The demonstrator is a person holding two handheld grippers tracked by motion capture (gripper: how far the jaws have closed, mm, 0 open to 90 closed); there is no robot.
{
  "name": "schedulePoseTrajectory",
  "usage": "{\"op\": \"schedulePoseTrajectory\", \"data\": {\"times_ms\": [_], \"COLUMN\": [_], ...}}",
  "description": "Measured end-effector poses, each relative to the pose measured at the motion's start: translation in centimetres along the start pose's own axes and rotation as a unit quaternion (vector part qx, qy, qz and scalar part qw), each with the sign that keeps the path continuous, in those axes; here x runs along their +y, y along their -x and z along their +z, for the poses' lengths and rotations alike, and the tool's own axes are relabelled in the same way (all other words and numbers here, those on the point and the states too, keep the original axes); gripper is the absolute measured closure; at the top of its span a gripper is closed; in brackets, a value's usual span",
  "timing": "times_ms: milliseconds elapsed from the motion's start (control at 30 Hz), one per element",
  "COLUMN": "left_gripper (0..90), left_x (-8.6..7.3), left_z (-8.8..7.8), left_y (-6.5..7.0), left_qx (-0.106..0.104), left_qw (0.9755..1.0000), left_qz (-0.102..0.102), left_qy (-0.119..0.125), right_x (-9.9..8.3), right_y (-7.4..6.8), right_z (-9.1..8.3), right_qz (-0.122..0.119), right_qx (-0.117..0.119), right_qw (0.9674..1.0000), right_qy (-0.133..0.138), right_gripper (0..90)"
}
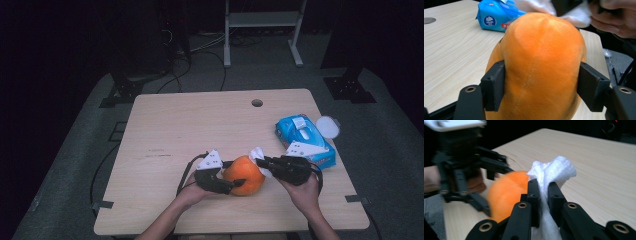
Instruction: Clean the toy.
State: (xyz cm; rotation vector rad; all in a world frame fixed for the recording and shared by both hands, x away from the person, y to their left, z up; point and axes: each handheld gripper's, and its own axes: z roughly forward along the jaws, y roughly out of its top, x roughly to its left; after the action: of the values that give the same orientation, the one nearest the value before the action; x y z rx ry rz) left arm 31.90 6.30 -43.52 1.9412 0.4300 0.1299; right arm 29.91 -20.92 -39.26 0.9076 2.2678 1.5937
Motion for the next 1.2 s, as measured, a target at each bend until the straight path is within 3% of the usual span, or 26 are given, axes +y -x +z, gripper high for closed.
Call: {"op": "schedulePoseTrajectory", "data": {"times_ms": [100, 200, 433, 600, 833, 967, 1200], "left_gripper": [32.0, 32.5, 33.3, 32.3, 9.9, 8.6, 11.4], "left_x": [0.3, 0.6, 1.6, 1.0, 0.6, 0.2, -0.1], "left_z": [0.0, -0.1, -1.0, -0.5, 0.0, 0.3, 0.3], "left_y": [0.2, 0.8, 1.2, 0.9, 0.4, 0.0, 0.0], "left_qx": [0.006, 0.013, 0.009, 0.007, 0.006, -0.013, -0.027], "left_qw": [1.0, 0.9998, 0.9998, 0.9997, 0.9997, 0.9998, 0.999], "left_qz": [0.002, 0.015, 0.017, 0.019, 0.023, 0.016, 0.036], "left_qy": [0.005, 0.0, -0.004, -0.013, -0.006, -0.004, -0.007], "right_x": [0.5, 1.0, 1.3, 0.7, 0.4, 0.4, 0.2], "right_y": [-1.0, -2.6, -2.6, -2.1, -1.8, -1.9, -1.3], "right_z": [0.2, 0.7, 0.3, 0.9, 1.1, 1.1, 0.7], "right_qz": [-0.014, -0.054, -0.045, -0.035, -0.031, -0.036, -0.034], "right_qx": [0.013, 0.017, 0.023, 0.024, 0.025, 0.023, 0.012], "right_qw": [0.9998, 0.9984, 0.9987, 0.9991, 0.999, 0.9988, 0.999], "right_qy": [0.002, -0.004, 0.008, -0.009, -0.022, -0.024, -0.025], "right_gripper": [82.1, 82.0, 82.1, 82.1, 82.1, 82.1, 82.1]}}
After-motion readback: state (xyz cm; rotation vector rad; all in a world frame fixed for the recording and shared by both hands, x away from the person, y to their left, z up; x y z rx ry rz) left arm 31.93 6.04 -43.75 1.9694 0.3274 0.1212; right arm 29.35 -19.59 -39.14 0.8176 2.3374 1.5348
